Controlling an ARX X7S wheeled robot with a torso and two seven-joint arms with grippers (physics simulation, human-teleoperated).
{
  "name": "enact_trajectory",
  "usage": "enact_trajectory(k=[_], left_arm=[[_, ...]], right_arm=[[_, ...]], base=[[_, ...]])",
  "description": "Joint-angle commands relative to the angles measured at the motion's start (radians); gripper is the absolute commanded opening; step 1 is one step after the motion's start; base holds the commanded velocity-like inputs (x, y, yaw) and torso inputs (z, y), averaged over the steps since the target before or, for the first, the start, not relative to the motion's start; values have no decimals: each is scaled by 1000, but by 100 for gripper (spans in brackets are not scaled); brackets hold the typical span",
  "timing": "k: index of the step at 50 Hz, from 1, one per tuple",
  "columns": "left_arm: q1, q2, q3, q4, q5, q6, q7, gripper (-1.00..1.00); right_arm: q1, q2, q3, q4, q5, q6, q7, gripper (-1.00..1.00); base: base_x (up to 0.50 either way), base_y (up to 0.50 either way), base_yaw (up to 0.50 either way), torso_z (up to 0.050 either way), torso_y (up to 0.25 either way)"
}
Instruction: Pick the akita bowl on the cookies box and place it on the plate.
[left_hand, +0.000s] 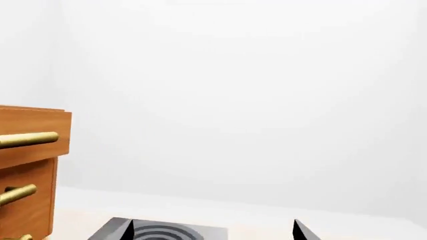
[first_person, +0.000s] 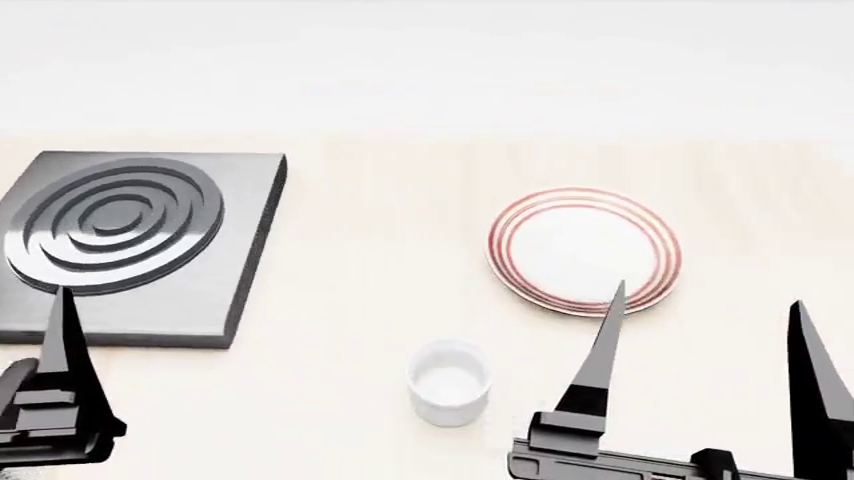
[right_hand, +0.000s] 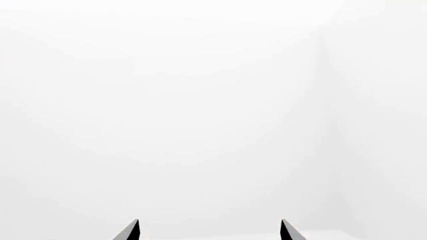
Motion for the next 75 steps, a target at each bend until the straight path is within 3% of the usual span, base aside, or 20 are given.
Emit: enact_trajectory(k=[1,23,49,67,68,75], left_arm=[[-2,-8,2,4,-8,-3,-9,100],[-6,-31,14,7,-31,-2,-31,100],[-3,-50,28,-10,-46,17,-53,100],[2,-60,33,-12,-59,32,-63,100],[9,-57,17,-17,-94,76,-34,100],[-2,-68,-15,-4,-191,13,-35,100]], right_arm=[[-2,11,-6,-7,5,0,4,100],[4,22,-7,3,50,10,2,100],[-5,24,2,12,75,-25,20,100],[-16,32,-6,18,62,-70,25,100],[-14,28,-15,24,23,-76,42,100],[-8,45,-23,11,37,-30,37,100]], base=[[-137,-500,0,0,0],[-124,-488,0,0,0],[12,-1,0,0,0],[468,-225,0,0,0],[0,0,0,28,0],[0,0,0,50,0]])
